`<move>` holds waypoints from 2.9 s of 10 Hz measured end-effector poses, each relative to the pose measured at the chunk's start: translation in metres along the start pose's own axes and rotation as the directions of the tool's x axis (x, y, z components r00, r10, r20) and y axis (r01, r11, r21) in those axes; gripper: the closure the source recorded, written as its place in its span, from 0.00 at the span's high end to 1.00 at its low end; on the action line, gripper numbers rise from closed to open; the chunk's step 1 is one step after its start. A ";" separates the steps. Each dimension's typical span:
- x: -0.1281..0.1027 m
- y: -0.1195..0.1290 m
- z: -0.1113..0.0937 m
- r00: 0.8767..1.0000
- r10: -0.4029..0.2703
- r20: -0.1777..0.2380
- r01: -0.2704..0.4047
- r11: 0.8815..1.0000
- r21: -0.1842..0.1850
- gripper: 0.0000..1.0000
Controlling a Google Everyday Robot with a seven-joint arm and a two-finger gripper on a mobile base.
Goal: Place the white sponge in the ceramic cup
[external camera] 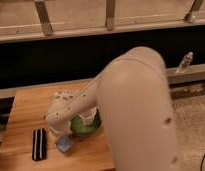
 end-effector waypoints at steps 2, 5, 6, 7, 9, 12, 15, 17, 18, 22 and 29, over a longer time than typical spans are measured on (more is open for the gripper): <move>-0.002 -0.007 -0.021 1.000 0.010 0.024 -0.010 1.000 0.007 0.00; -0.002 -0.006 -0.020 1.000 0.008 0.023 -0.008 1.000 0.006 0.00; -0.001 -0.007 -0.019 1.000 0.011 0.025 -0.011 1.000 0.002 0.00; -0.002 -0.007 -0.020 0.999 0.014 0.040 -0.014 1.000 -0.002 0.00; -0.007 -0.024 -0.038 0.997 0.022 0.075 -0.024 0.999 0.028 0.00; -0.030 -0.040 -0.097 0.992 0.000 0.130 -0.015 0.993 0.121 0.00; -0.048 -0.062 -0.166 0.980 -0.014 0.197 -0.035 0.970 0.240 0.00; -0.054 -0.085 -0.200 0.965 -0.023 0.261 -0.060 0.950 0.307 0.00; -0.051 -0.098 -0.210 0.954 -0.022 0.300 -0.078 0.945 0.319 0.00; -0.028 -0.132 -0.193 0.912 -0.012 0.411 -0.127 0.943 0.309 0.00; -0.037 -0.178 -0.118 0.845 -0.032 0.533 -0.087 0.976 0.198 0.00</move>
